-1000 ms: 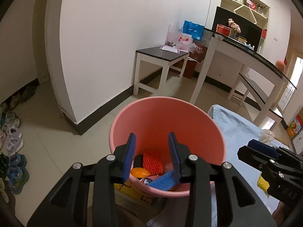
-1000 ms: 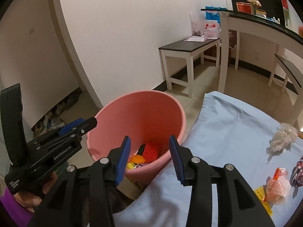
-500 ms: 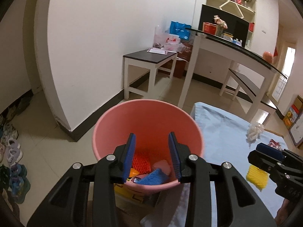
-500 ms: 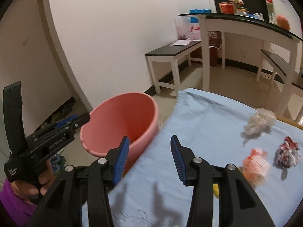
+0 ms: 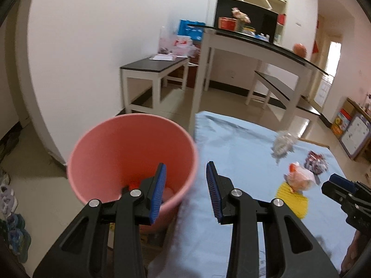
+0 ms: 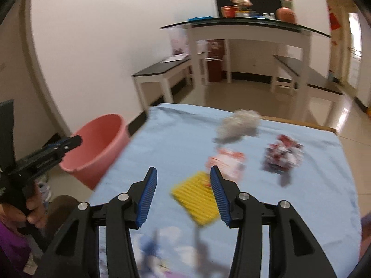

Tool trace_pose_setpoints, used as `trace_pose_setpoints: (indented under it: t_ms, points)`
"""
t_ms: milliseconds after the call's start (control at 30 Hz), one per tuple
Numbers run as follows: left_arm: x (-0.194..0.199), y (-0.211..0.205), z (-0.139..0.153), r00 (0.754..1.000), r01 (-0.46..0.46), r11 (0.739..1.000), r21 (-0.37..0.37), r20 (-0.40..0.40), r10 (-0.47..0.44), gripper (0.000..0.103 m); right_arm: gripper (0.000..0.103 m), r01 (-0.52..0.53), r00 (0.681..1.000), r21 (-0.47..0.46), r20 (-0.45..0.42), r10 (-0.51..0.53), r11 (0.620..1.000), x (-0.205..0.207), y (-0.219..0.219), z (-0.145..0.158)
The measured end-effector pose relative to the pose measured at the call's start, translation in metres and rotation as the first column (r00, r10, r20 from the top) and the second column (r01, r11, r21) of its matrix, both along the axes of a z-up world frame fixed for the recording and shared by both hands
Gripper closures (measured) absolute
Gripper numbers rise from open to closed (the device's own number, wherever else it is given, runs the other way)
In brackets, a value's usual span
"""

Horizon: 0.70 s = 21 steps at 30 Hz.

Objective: Collect trash
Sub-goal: 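Move both tools back to the table toward the bag and yellow net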

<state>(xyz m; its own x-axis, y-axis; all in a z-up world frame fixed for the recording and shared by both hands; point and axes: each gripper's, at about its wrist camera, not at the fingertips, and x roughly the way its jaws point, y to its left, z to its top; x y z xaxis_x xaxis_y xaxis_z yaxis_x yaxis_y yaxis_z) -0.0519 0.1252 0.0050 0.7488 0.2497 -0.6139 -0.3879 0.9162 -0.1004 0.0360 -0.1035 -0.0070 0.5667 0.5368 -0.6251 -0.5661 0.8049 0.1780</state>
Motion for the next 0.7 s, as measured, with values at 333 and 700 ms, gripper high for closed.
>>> trace_pose_setpoints:
  t_ms: [333,700]
  points:
    - [0.022,-0.037,-0.012,0.991,0.124,0.992,-0.009,-0.042,-0.124,0.067,0.056,0.152,0.986,-0.01,-0.068,-0.153,0.988,0.013,-0.067,-0.033]
    - [0.042,-0.064,-0.026,0.976,0.195,0.981,-0.011,-0.094,-0.195,0.067,0.052,0.104,0.989,0.021,-0.111,-0.101,0.994,0.035,-0.042,-0.043]
